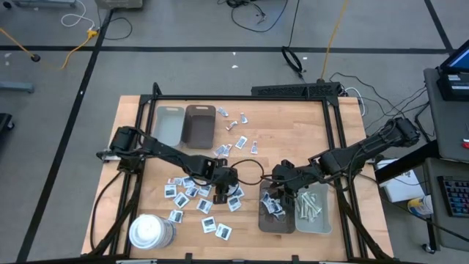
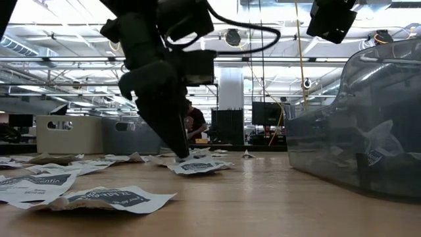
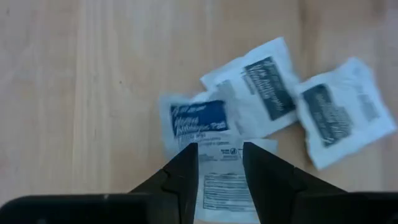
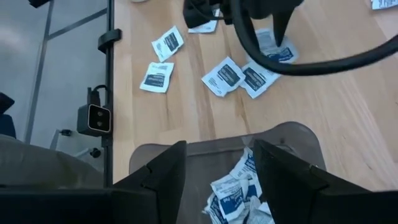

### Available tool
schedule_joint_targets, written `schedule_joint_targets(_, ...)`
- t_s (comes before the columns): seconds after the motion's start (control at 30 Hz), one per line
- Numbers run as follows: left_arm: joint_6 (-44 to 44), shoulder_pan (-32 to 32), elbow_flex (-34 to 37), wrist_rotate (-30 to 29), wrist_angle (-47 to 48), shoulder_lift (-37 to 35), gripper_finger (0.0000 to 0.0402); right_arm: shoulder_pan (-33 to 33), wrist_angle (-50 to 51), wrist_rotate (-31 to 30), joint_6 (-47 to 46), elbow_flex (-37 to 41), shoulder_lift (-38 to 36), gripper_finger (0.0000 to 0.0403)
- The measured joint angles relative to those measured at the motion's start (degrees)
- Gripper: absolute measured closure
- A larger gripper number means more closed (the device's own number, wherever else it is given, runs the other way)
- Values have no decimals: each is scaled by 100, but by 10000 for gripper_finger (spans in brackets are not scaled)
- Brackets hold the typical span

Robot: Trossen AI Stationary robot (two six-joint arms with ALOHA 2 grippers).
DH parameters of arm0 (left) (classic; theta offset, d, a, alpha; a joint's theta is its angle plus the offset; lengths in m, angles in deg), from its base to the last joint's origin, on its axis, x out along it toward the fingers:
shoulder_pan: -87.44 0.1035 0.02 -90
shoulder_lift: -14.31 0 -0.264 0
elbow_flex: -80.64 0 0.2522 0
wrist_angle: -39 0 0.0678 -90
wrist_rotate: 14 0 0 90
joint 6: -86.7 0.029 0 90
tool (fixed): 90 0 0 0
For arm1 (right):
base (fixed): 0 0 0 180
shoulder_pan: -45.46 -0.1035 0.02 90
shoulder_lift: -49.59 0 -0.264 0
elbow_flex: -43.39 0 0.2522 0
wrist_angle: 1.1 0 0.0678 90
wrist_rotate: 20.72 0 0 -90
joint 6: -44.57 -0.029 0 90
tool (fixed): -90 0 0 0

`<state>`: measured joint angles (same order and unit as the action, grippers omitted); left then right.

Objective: Pick & Place First Aid Supplies
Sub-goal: Put the white alcohol pad into the bottom black bin

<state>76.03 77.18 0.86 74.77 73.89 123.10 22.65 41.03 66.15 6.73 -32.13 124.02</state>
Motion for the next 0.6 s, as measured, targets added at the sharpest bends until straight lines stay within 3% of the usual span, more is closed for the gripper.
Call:
schedule_joint_targets(0.23, -1, 4, -17, 39, -50, 196, 304, 0, -52, 13, 0, 0, 0, 222)
schedule_joint_targets(0.47, 69, 7, -20, 121, -64, 206, 389, 0, -59, 13, 0, 0, 0, 222)
schedule_joint_targets(0.6, 62, 17, -17, 312, -44, 206, 386, 0, -58, 14, 13, 0, 0, 222)
